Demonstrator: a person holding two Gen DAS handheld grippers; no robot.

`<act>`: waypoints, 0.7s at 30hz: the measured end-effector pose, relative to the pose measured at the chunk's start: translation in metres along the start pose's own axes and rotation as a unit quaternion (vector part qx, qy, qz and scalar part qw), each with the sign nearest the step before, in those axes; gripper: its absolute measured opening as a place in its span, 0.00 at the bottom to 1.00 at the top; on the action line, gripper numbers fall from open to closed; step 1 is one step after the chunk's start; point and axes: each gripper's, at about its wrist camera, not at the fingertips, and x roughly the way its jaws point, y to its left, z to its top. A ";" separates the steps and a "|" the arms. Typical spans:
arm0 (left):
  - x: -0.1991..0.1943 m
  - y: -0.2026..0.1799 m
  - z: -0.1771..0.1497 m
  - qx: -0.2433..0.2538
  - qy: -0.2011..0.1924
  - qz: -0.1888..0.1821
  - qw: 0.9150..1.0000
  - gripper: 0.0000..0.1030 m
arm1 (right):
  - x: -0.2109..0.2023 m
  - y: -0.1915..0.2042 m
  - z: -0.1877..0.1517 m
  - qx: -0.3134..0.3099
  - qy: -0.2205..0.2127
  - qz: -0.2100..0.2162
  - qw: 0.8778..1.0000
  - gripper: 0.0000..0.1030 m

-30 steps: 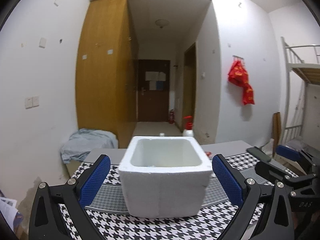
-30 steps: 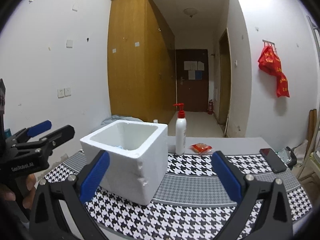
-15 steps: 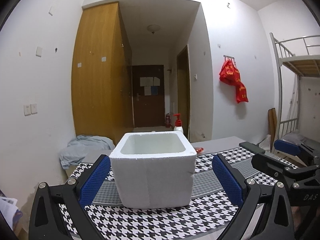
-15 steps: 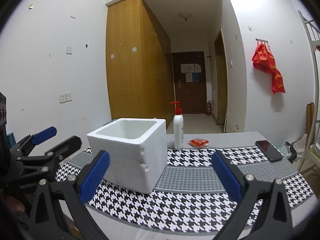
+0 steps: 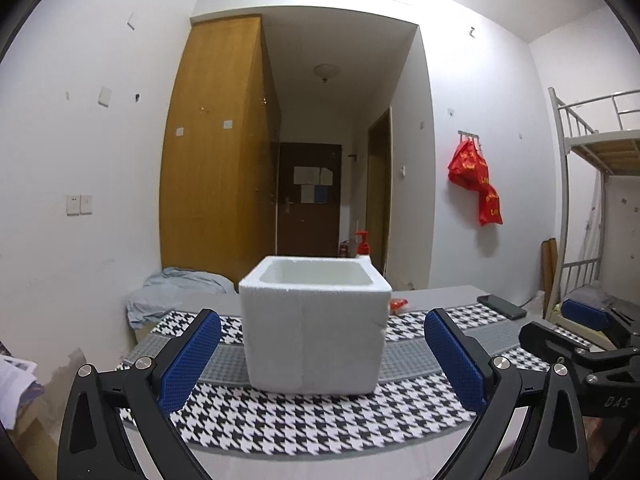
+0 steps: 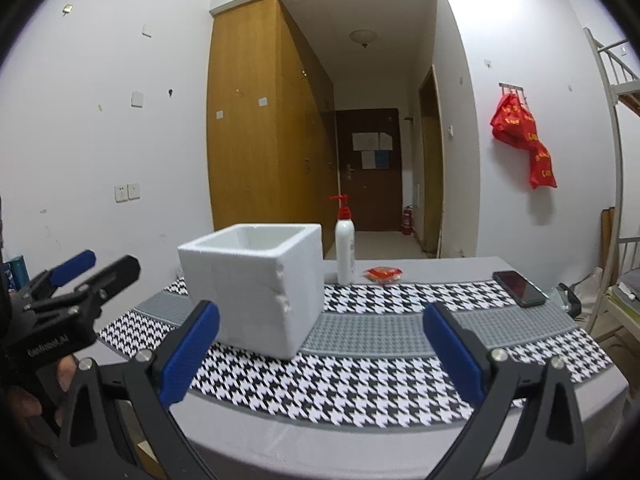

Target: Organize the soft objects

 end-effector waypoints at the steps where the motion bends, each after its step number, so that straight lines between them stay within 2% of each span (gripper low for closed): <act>1: -0.002 -0.001 -0.002 0.000 0.001 -0.002 1.000 0.99 | -0.002 0.001 -0.002 0.001 0.000 0.001 1.000 1.00; 10: -0.018 -0.013 -0.010 0.018 0.006 -0.013 1.000 0.99 | -0.021 0.003 -0.010 0.005 -0.004 0.004 1.000 1.00; 14: -0.024 -0.015 -0.013 0.019 0.003 -0.009 1.000 0.99 | -0.026 0.006 -0.014 -0.005 -0.005 -0.009 1.000 1.00; 19: -0.032 -0.016 -0.015 0.014 0.000 -0.005 1.000 0.99 | -0.036 0.004 -0.016 0.003 -0.007 0.010 1.000 1.00; 21: -0.034 -0.014 -0.015 0.013 0.000 -0.001 1.000 0.99 | -0.038 0.007 -0.016 -0.005 -0.007 0.001 1.000 1.00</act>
